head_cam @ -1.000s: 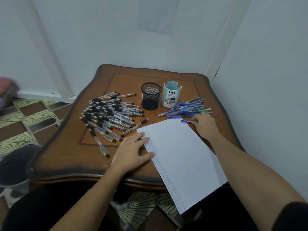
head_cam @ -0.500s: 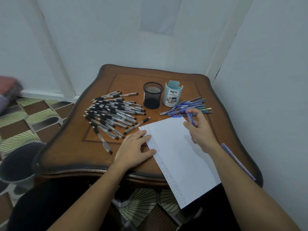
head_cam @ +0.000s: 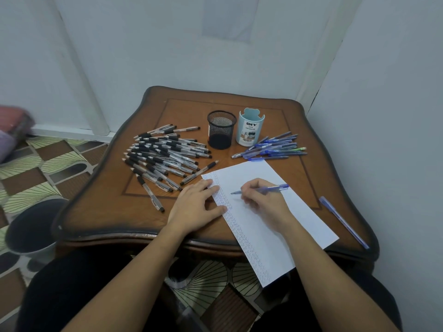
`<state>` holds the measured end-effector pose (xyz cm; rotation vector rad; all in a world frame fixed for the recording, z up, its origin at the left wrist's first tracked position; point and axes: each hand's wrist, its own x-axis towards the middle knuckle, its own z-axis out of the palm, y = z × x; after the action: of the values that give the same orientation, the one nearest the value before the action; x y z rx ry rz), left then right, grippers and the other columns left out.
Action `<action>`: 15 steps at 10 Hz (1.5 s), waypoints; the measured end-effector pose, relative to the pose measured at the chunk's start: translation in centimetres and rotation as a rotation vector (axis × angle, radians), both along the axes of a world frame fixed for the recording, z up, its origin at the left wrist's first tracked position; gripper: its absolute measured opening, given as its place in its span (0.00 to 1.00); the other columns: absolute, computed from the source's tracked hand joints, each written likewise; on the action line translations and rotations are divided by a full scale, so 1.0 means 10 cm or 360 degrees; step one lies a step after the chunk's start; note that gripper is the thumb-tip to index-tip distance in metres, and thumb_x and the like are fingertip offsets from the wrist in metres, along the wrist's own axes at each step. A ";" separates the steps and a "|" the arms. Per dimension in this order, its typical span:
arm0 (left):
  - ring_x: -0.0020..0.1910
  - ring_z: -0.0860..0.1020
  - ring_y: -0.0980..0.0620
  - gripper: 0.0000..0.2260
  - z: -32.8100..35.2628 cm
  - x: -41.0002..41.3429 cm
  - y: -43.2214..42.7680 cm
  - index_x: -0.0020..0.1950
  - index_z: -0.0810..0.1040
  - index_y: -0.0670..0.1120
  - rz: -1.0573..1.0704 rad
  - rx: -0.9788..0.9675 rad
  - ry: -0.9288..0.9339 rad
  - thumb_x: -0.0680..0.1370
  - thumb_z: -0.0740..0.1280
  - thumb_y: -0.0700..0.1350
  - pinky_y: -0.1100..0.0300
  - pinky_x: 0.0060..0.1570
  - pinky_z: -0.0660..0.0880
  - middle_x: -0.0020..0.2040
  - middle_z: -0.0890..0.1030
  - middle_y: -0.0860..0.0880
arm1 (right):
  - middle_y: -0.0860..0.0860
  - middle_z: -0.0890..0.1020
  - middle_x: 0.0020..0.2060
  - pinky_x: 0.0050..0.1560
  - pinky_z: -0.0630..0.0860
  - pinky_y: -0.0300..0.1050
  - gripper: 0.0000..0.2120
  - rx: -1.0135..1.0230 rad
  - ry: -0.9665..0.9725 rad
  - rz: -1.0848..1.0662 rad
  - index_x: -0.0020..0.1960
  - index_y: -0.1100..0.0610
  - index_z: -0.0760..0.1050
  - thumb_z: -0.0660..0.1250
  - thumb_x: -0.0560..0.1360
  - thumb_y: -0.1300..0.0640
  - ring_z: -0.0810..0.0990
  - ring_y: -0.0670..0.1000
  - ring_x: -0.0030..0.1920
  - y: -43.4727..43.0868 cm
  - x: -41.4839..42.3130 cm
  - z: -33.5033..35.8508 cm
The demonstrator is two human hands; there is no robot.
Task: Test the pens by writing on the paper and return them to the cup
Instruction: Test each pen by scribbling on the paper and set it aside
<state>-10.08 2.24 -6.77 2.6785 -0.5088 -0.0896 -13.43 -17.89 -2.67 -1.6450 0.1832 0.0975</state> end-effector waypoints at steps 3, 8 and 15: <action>0.76 0.58 0.54 0.31 -0.01 0.01 0.00 0.75 0.66 0.57 0.0010 -0.0007 0.0000 0.75 0.61 0.68 0.52 0.75 0.53 0.77 0.61 0.55 | 0.46 0.83 0.37 0.39 0.73 0.32 0.06 -0.0369 -0.0094 0.0062 0.42 0.54 0.84 0.70 0.75 0.61 0.80 0.45 0.44 0.02 -0.03 -0.13; 0.76 0.57 0.54 0.31 0.04 -0.01 0.00 0.75 0.66 0.56 0.0010 -0.0024 -0.0002 0.75 0.62 0.67 0.51 0.75 0.53 0.77 0.61 0.55 | 0.44 0.84 0.37 0.35 0.73 0.29 0.06 -0.0553 -0.0181 0.0129 0.43 0.56 0.85 0.70 0.75 0.60 0.80 0.40 0.43 0.03 -0.04 -0.23; 0.76 0.57 0.54 0.31 0.05 -0.03 -0.01 0.75 0.65 0.56 0.0014 -0.0010 0.0014 0.75 0.61 0.67 0.51 0.76 0.52 0.77 0.61 0.55 | 0.47 0.84 0.38 0.35 0.73 0.29 0.05 -0.0514 -0.0200 0.0087 0.44 0.58 0.85 0.70 0.76 0.61 0.79 0.40 0.44 0.03 -0.06 -0.25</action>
<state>-10.39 2.15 -6.23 2.6727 -0.4935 -0.0968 -14.02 -17.62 -5.13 -1.9719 0.0593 0.0052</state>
